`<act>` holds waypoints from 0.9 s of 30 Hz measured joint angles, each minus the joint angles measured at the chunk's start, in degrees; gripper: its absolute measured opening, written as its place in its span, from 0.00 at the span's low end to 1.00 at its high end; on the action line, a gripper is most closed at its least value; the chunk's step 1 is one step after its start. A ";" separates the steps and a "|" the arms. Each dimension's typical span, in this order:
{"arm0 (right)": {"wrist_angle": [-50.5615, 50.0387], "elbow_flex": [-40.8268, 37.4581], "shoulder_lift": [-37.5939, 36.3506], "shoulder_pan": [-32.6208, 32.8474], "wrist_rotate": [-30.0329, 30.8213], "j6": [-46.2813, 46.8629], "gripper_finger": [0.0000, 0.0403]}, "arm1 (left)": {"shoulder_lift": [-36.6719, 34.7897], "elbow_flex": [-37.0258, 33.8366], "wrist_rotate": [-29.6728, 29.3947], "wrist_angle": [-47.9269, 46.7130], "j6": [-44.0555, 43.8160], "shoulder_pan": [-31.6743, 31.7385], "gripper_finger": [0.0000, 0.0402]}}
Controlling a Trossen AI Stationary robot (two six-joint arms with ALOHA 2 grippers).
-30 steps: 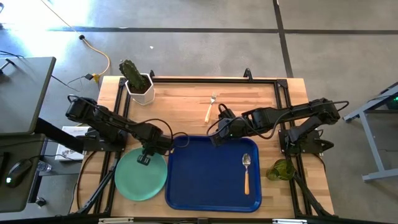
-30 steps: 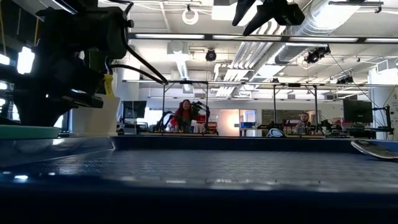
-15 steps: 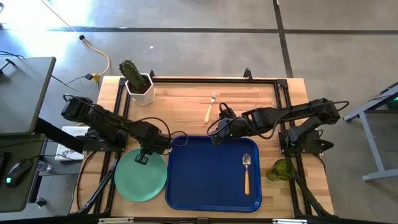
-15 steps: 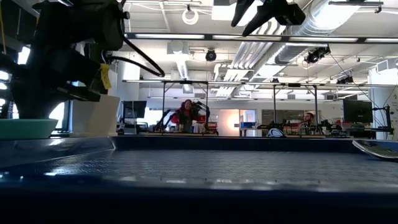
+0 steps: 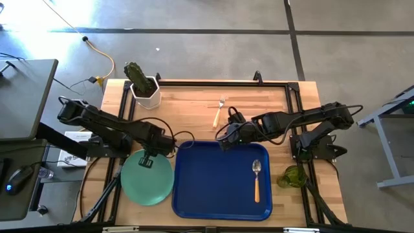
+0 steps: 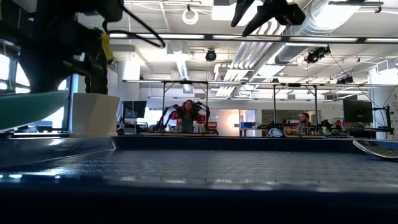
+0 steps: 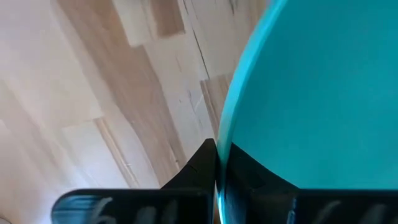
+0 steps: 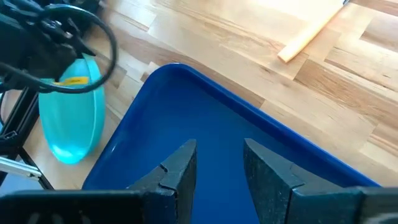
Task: Pick and place plate/cup/fork/spoon on tray
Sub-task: Put the green plate on the blue tray to the left of the orange spoon
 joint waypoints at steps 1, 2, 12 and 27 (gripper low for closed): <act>0.02 0.00 0.00 0.00 0.44 0.73 0.30 | -0.46 0.60 -0.06 -0.01 -1.09 0.02 0.01; 0.09 0.00 0.00 0.01 1.14 1.11 0.30 | -0.93 1.26 -0.09 0.03 -2.35 0.02 0.01; 0.26 0.00 0.00 -0.11 4.61 2.27 0.30 | -4.79 9.35 -2.54 -0.07 -17.47 0.02 0.01; 1.04 0.00 0.00 -5.84 10.60 2.66 0.30 | -4.38 15.75 -4.36 10.64 -42.94 0.04 0.01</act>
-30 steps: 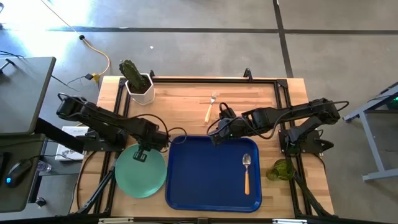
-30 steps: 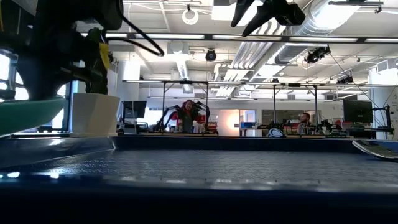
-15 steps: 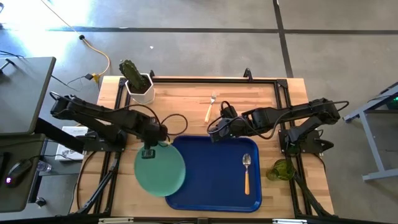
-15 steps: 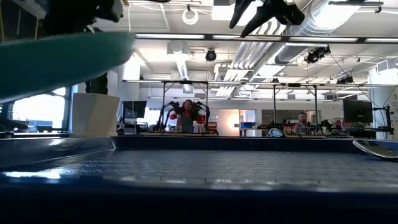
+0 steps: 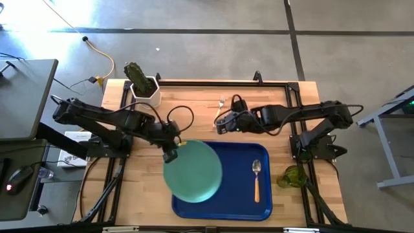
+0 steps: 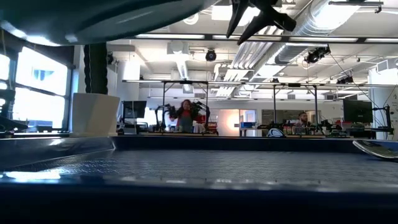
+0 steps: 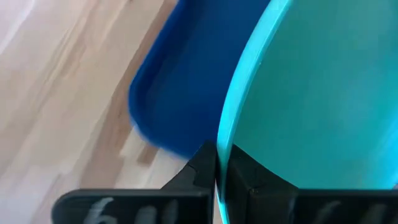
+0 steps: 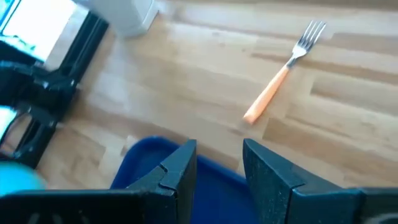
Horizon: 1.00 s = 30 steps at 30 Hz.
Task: Pick and place plate/cup/fork/spoon on tray
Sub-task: Put the green plate on the blue tray to the left of the orange spoon
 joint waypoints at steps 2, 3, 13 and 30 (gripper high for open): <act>0.18 0.00 0.00 -1.34 0.06 -1.02 0.30 | 0.73 0.00 -0.29 3.00 -2.63 0.00 0.01; 0.52 0.00 0.00 -2.03 0.11 -1.79 0.30 | 1.08 0.00 -0.31 4.48 -3.49 0.02 0.01; 5.51 0.00 0.01 -9.67 0.82 -12.47 0.30 | 6.36 0.00 -0.29 9.26 -9.89 0.85 0.01; 3.96 -0.02 0.02 -16.15 -9.48 -21.50 0.30 | 16.25 0.00 2.47 15.57 -11.04 1.97 0.01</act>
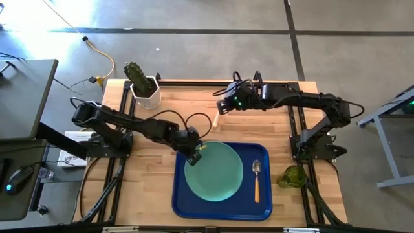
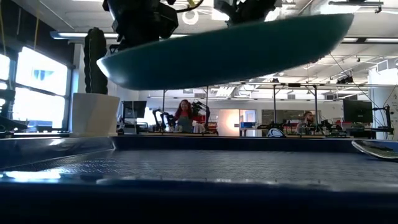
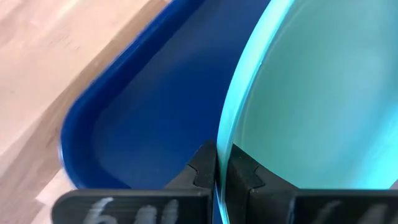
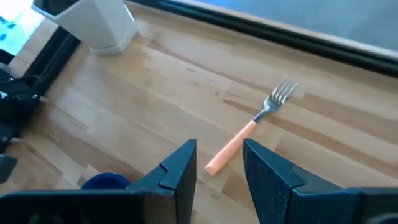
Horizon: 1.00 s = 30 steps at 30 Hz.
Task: Pick and place plate/cup/fork/spoon on tray
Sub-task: Put the green plate on the blue tray to the left of the orange spoon
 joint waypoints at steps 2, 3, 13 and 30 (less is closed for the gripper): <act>-1.52 0.00 0.00 -0.50 -1.35 0.28 0.30 | 0.53 0.00 1.38 1.04 0.19 0.00 0.01; -2.09 0.00 0.00 -0.72 -2.06 0.31 0.30 | 0.62 0.00 2.10 1.07 0.30 0.00 0.01; -7.42 0.00 0.00 -2.21 -5.12 -10.01 0.30 | 1.50 0.00 3.13 1.93 -4.85 -0.07 0.01; -13.42 0.00 0.00 -4.88 -12.28 -25.58 0.30 | 1.50 -0.24 -0.08 1.70 -25.99 -1.26 0.01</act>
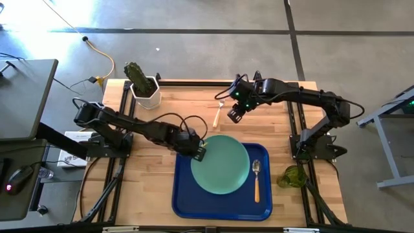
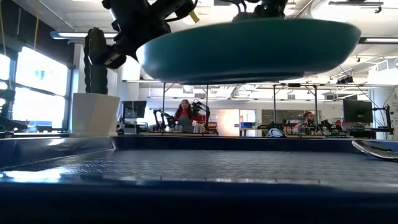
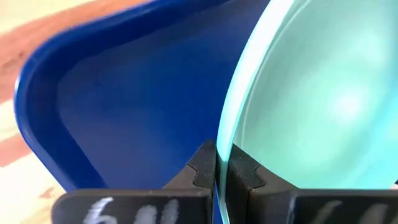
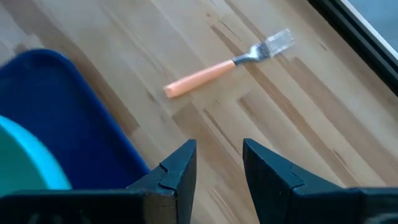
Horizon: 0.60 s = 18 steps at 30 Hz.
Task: Pick and place plate/cup/fork/spoon on tray
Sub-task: Put the green plate on the blue tray to the left of the orange spoon
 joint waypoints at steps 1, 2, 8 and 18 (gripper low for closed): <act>-0.78 0.00 0.00 -0.23 0.02 -0.02 0.30 | 0.05 0.00 0.00 0.00 -0.78 -0.32 0.01; -1.58 0.00 0.00 -0.48 0.02 -0.08 0.30 | 0.40 0.02 -0.02 0.06 -1.57 -0.65 0.01; -4.03 0.00 0.00 -1.92 0.02 -1.54 0.30 | 4.07 0.02 -0.04 1.26 -4.87 -2.71 0.01; -4.63 0.00 -0.02 -2.38 0.06 -2.54 0.30 | 9.81 0.02 3.19 4.13 -7.96 -5.00 0.01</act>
